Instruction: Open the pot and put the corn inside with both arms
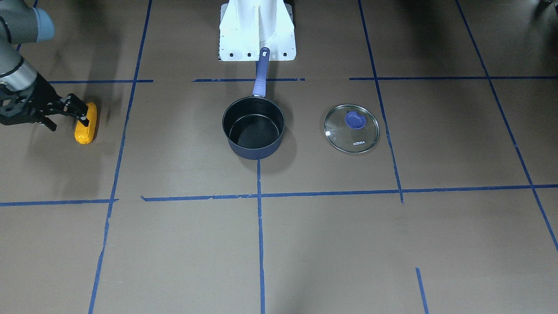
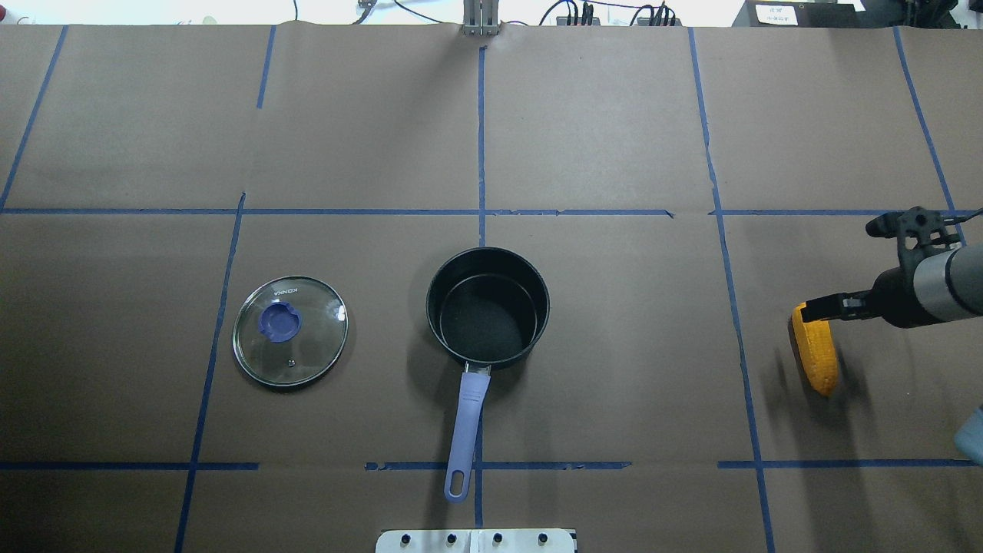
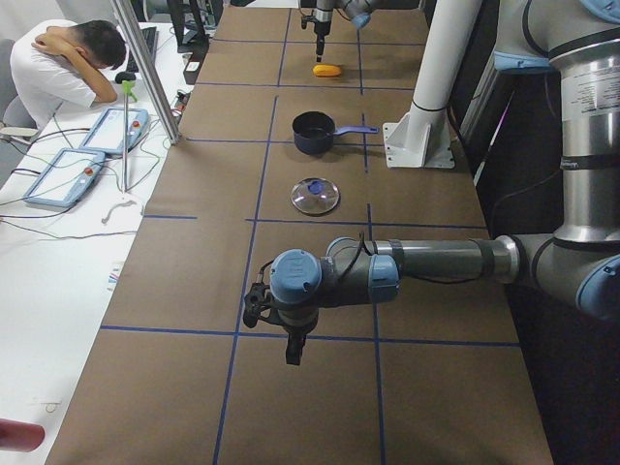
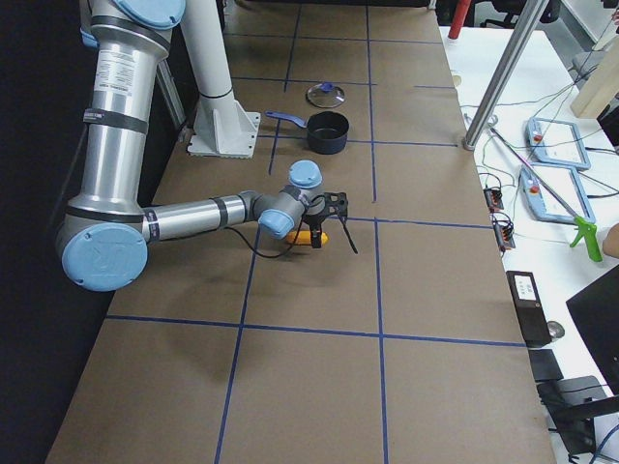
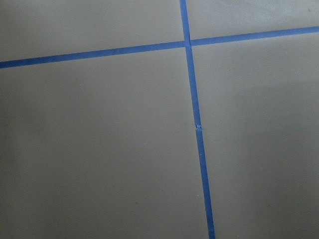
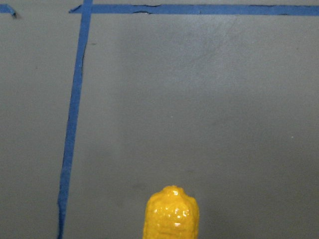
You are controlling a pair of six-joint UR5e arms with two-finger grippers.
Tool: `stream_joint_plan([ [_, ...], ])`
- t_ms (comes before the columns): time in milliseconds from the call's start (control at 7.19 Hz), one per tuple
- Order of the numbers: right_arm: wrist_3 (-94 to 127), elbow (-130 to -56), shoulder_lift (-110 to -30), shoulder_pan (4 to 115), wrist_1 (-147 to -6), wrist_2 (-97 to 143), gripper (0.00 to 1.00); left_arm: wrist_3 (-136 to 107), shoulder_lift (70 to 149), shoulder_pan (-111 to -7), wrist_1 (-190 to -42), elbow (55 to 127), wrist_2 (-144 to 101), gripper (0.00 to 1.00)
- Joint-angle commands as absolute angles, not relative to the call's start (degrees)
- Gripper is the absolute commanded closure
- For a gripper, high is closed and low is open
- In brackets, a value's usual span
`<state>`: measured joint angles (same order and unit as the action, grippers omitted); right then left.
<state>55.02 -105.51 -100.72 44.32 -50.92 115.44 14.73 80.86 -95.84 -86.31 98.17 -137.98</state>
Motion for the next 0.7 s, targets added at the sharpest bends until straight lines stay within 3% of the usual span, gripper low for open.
stream_joint_plan([
  [0,54.8,-104.1,-101.5,39.6,-50.9,112.1,0.00,14.8,80.9,-95.8,-86.3,98.2,-138.0,0.00],
  [139,54.8,-103.5,-101.3,38.9,-50.8,112.0,0.02,14.8,80.8,-95.8,-86.3,98.2,-138.0,0.00],
  [278,54.7,-103.6,-101.3,38.8,-50.7,112.1,0.53,14.8,80.8,-95.8,-86.3,98.1,-138.0,0.00],
  [417,54.8,-103.7,-101.2,38.8,-50.7,112.1,0.85,14.9,80.8,-95.8,-86.3,98.1,-138.0,0.00],
  [557,54.8,-103.8,-101.2,38.9,-50.7,112.1,0.97,14.9,80.8,-95.8,-86.3,98.1,-138.0,0.00],
])
